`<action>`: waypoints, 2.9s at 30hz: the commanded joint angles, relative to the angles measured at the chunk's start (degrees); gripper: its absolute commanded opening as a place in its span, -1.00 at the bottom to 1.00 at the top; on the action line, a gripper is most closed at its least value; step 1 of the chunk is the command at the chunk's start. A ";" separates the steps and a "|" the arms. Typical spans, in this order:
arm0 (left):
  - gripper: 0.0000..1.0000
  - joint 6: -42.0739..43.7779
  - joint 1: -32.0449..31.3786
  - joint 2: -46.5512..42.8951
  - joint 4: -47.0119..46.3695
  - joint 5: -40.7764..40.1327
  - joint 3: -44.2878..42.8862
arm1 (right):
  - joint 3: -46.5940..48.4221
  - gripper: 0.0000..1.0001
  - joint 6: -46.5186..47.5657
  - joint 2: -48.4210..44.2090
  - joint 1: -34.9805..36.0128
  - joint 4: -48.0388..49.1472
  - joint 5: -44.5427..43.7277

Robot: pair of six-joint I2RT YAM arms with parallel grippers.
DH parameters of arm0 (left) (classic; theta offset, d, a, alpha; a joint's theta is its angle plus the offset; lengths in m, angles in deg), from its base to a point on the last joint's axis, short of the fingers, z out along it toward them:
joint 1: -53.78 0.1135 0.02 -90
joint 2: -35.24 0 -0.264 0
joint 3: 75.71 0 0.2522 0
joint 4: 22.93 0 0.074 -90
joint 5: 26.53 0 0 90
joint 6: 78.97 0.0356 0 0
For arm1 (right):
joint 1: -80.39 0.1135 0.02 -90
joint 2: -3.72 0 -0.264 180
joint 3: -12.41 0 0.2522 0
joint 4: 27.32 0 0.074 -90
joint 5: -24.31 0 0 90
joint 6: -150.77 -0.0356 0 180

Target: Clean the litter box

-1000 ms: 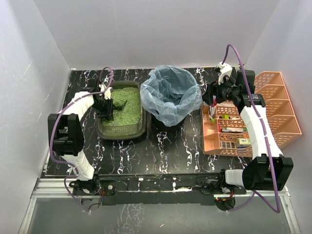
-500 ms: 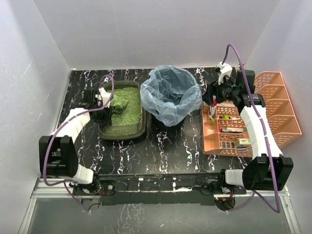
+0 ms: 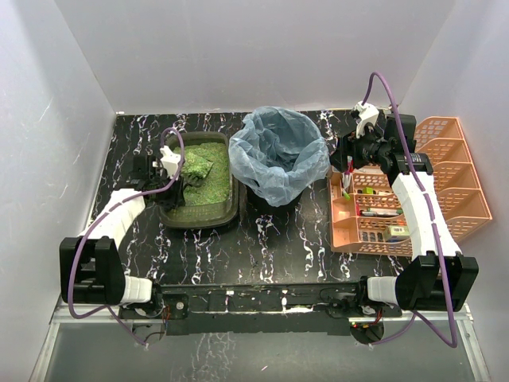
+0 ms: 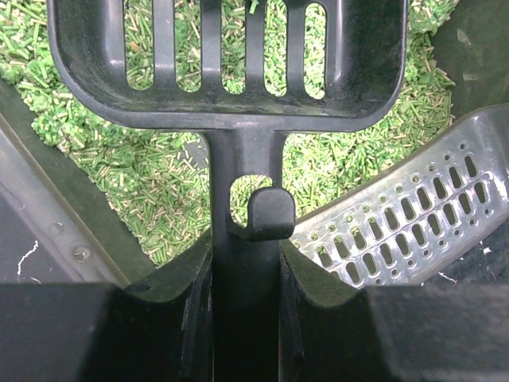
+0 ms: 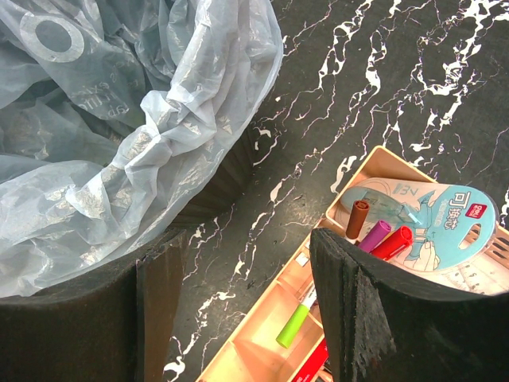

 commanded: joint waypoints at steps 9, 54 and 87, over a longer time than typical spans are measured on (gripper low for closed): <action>-1.00 0.03 2.55 -4.30 4.26 3.07 -2.91 | 1.91 0.37 0.50 0.03 -0.27 2.82 1.78; -1.00 -2.73 2.05 -5.61 10.16 4.33 -2.55 | 1.64 0.37 0.41 0.09 -0.19 3.05 1.92; -1.00 -1.93 -0.69 -6.49 12.06 0.75 -3.14 | 1.99 0.37 0.32 0.23 -0.26 2.99 1.93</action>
